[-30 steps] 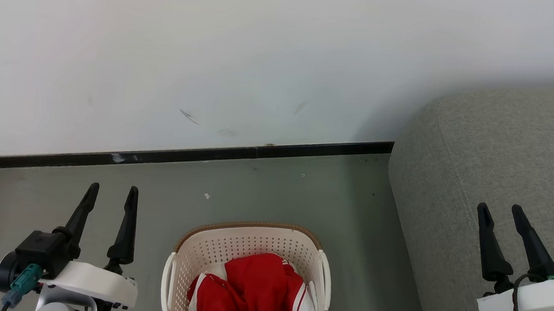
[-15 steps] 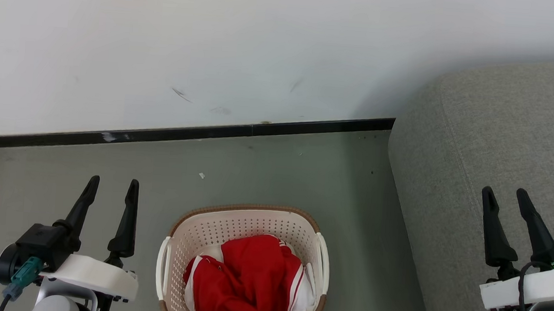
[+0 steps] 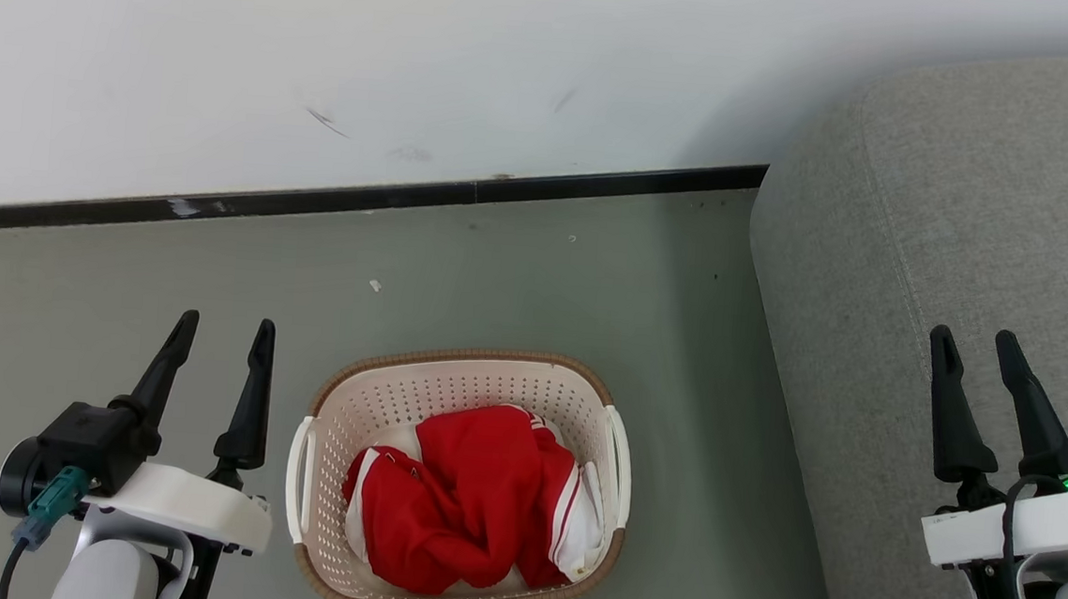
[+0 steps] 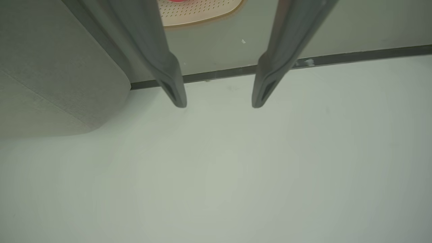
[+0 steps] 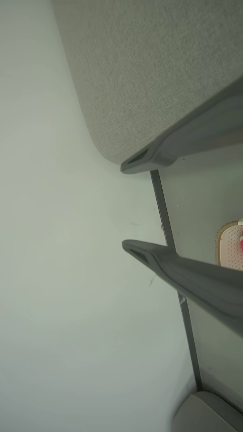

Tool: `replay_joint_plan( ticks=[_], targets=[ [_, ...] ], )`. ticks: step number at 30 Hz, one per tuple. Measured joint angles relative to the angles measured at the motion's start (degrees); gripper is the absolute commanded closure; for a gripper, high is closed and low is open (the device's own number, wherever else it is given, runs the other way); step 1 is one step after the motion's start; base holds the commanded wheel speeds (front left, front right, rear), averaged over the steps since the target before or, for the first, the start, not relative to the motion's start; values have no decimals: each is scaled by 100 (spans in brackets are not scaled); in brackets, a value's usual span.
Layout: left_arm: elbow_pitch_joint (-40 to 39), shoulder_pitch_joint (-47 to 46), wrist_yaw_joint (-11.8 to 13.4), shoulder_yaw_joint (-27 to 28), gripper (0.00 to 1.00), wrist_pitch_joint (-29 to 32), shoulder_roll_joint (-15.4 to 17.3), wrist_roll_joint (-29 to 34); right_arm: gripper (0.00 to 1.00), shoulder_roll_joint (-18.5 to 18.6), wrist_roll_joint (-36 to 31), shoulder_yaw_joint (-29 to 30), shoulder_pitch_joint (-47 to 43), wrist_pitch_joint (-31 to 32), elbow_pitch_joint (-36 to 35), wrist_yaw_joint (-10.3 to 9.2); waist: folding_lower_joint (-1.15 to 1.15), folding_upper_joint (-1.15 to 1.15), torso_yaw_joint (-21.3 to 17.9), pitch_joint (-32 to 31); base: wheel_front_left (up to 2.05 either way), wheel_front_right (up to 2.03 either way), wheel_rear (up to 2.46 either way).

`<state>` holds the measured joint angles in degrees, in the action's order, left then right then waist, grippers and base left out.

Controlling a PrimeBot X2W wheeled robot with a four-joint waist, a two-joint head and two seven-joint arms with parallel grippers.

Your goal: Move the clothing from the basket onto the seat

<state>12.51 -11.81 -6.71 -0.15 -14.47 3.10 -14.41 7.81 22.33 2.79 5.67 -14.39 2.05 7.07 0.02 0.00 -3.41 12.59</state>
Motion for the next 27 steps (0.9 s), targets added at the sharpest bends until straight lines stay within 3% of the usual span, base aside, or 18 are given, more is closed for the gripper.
replay_joint_plan(
  ticks=[27],
  targets=[
    [475, -781, -8, -283, 0, 0, 55, 86, 0, -109, 93, -166, 570, -7, -174, 0, 0, 0, -234, 1225, 0, 0, 0]
  ],
)
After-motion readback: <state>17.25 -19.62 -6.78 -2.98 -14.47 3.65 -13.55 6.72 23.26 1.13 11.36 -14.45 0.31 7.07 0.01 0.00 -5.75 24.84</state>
